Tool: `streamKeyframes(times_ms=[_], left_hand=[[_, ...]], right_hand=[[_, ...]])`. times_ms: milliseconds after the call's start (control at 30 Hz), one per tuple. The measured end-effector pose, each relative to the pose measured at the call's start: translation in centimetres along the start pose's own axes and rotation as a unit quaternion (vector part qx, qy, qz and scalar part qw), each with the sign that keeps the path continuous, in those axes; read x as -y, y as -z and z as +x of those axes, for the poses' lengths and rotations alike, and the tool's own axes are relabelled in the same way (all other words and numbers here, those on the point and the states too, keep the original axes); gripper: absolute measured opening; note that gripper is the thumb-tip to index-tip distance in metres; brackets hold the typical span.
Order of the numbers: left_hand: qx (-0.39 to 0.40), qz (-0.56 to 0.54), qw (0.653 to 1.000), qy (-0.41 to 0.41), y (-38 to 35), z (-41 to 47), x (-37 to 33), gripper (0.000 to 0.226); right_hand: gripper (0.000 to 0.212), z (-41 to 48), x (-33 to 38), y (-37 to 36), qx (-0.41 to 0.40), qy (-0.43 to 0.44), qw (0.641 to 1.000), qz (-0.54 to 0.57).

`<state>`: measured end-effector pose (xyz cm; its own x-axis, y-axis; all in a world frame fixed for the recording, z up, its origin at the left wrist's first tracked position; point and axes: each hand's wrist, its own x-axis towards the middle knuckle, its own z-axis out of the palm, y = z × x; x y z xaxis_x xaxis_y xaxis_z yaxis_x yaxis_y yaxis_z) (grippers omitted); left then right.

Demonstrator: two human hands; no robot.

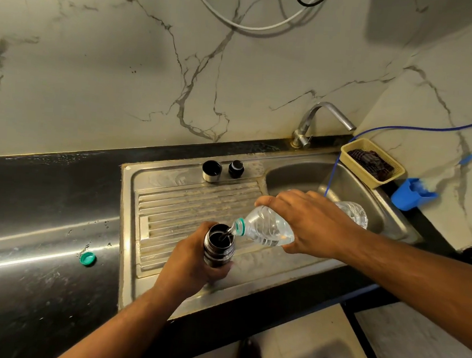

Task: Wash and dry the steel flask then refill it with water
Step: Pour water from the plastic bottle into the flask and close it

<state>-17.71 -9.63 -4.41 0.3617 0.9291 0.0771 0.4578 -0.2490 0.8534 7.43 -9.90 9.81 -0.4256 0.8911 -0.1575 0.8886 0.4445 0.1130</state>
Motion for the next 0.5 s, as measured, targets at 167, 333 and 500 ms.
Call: streamKeyframes(times_ms=[167,333,500], left_hand=[[0.001,0.005,1.0,-0.002,0.03,0.04,-0.09,0.065],[-0.003,0.006,1.0,-0.005,0.02,0.0,-0.13,0.063],[-0.006,0.003,1.0,-0.006,-0.05,0.07,-0.1,0.063]], right_hand=[[0.101,-0.11,0.03,0.12,-0.004,-0.002,1.0,0.005],[0.101,-0.23,0.02,0.07,-0.011,-0.003,1.0,-0.004],[0.1,-0.25,0.04,0.06,-0.008,-0.001,1.0,-0.007]])
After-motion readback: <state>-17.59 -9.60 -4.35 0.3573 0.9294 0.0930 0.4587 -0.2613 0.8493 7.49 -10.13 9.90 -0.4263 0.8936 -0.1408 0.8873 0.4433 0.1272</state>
